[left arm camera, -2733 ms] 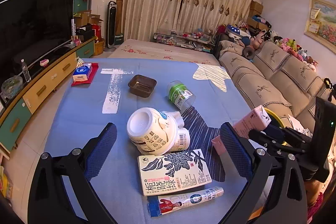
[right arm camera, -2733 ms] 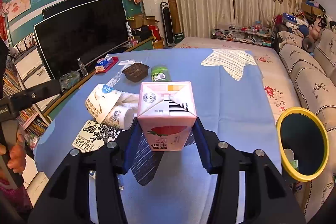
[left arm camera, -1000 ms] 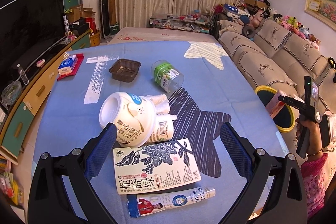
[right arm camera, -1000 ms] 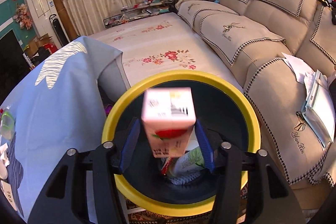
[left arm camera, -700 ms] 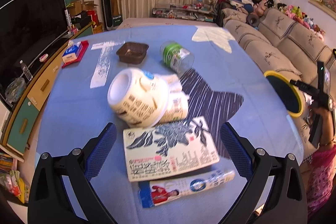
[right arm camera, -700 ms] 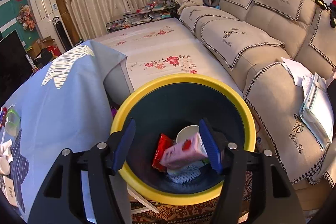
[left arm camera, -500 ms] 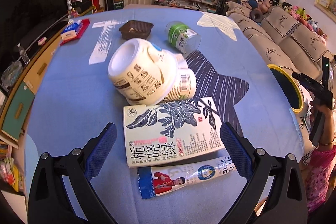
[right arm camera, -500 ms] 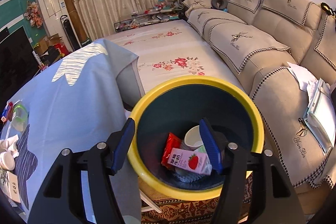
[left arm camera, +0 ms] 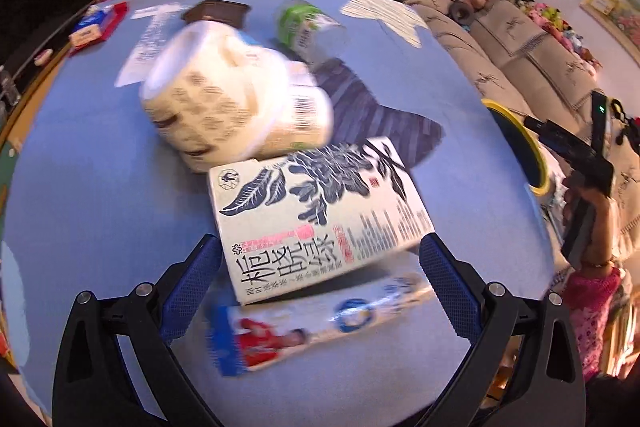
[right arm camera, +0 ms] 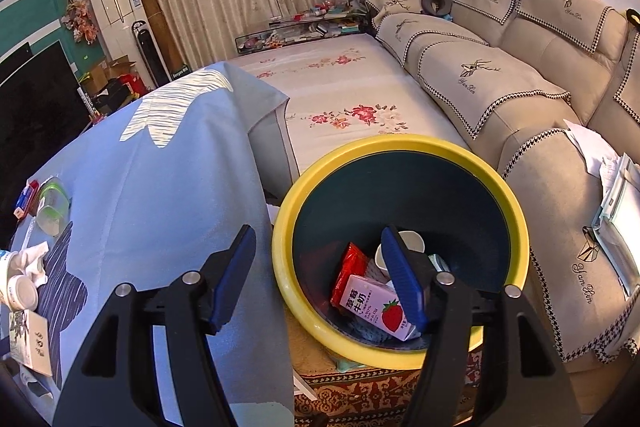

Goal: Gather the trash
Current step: 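Move the left gripper to the white-and-black printed tea carton and grasp it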

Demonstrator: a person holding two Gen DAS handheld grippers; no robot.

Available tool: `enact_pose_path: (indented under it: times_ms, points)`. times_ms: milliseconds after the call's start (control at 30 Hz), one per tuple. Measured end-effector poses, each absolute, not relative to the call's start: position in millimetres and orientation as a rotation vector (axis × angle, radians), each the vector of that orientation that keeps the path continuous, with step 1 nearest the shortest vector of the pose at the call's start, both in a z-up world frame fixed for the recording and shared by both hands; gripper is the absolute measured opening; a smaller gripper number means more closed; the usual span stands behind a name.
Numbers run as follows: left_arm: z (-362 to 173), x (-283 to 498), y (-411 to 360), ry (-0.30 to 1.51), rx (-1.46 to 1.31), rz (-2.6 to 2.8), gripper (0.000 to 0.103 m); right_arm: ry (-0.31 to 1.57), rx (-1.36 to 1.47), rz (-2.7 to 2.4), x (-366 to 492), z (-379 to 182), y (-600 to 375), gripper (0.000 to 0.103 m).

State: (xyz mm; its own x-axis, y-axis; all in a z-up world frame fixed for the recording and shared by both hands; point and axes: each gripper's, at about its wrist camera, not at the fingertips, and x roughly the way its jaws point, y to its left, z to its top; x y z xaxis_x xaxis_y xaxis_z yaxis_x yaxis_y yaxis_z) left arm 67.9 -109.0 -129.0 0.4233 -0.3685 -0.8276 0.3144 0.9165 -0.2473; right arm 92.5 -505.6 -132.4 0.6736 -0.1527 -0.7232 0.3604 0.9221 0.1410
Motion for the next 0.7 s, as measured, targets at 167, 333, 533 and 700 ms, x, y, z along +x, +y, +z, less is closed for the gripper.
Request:
enact_pose_path:
  times_ms: [167, 333, 533, 700]
  points:
    - [-127, 54, -158, 1.077, -0.002, -0.565, 0.097, 0.769, 0.298, -0.293, 87, -130, -509, 0.062]
    - [-113, 47, -202, 1.035, 0.08, -0.692, 0.097, 0.765, 0.307, -0.284, 83, -130, -510, 0.063]
    - [-97, 77, -216, 0.94, 0.195, -0.566, 0.097, 0.756, 0.316, -0.281, 80, -129, -512, 0.063]
    - [-112, 106, -230, 0.957, 0.265, -0.534, 0.097, 0.76, 0.32, -0.272, 80, -131, -512, 0.063]
